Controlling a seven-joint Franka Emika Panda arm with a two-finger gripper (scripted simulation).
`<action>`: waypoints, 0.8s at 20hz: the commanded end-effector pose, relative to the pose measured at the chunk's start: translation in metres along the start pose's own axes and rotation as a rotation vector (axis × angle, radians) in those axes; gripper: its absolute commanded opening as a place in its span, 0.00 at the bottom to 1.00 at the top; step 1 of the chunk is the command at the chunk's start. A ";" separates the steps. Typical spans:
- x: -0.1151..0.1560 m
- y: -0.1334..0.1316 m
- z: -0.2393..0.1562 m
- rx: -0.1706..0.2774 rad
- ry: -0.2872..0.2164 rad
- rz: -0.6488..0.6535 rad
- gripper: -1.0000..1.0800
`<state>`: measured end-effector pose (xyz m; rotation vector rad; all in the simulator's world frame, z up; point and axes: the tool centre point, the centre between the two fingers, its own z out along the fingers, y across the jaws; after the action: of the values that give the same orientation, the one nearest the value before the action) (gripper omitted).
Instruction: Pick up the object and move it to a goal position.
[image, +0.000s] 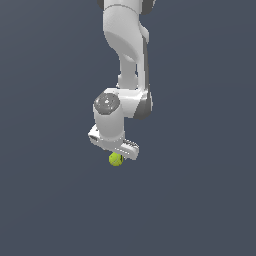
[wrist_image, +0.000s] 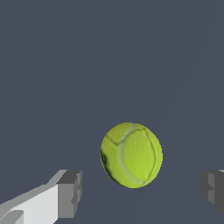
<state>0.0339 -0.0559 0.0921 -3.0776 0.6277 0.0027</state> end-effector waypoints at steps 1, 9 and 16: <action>0.000 0.000 0.000 0.000 0.000 0.000 0.96; 0.000 0.000 0.026 0.000 0.001 0.002 0.96; 0.001 0.001 0.051 0.000 0.002 0.005 0.96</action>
<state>0.0331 -0.0564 0.0441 -3.0769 0.6353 0.0032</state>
